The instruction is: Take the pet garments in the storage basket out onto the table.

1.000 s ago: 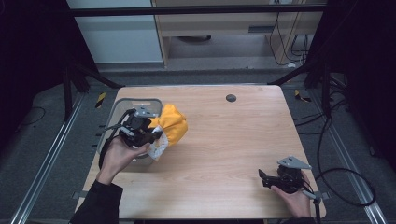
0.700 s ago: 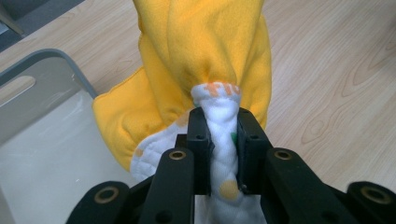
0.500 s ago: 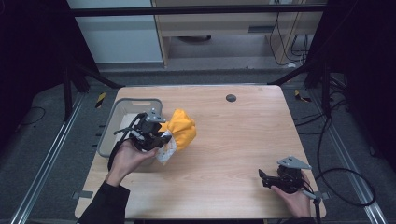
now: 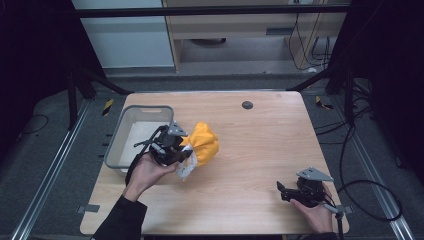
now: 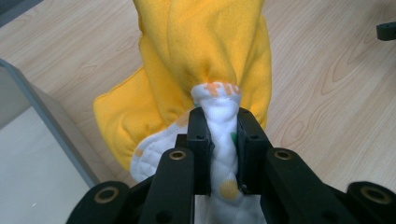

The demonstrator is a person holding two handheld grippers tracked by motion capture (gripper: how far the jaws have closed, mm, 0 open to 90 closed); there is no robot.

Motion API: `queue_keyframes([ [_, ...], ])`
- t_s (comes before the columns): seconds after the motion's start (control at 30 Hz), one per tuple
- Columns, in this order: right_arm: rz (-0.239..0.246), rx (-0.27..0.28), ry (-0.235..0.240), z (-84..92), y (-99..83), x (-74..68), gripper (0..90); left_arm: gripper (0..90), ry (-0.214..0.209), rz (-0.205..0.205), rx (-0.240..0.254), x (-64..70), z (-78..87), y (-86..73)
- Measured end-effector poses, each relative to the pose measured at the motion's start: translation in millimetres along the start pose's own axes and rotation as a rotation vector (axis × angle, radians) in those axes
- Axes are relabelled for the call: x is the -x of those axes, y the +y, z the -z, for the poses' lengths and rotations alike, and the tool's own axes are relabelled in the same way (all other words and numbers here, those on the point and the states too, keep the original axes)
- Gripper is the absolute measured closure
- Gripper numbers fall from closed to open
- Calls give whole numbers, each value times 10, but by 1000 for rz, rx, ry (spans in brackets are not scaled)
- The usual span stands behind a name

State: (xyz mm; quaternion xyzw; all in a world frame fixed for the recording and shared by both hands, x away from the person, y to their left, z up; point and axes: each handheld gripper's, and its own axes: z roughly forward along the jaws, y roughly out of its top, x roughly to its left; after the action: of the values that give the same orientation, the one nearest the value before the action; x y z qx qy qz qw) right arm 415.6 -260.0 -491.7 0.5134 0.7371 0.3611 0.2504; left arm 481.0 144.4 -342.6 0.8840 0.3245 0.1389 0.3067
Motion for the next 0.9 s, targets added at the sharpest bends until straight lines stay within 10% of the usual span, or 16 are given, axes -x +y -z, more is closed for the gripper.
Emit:
queue_keyframes([
  [0.9,7,-4,1,-4,0,-5,93,783,-67,-34,-33,216,-398,-66],
])
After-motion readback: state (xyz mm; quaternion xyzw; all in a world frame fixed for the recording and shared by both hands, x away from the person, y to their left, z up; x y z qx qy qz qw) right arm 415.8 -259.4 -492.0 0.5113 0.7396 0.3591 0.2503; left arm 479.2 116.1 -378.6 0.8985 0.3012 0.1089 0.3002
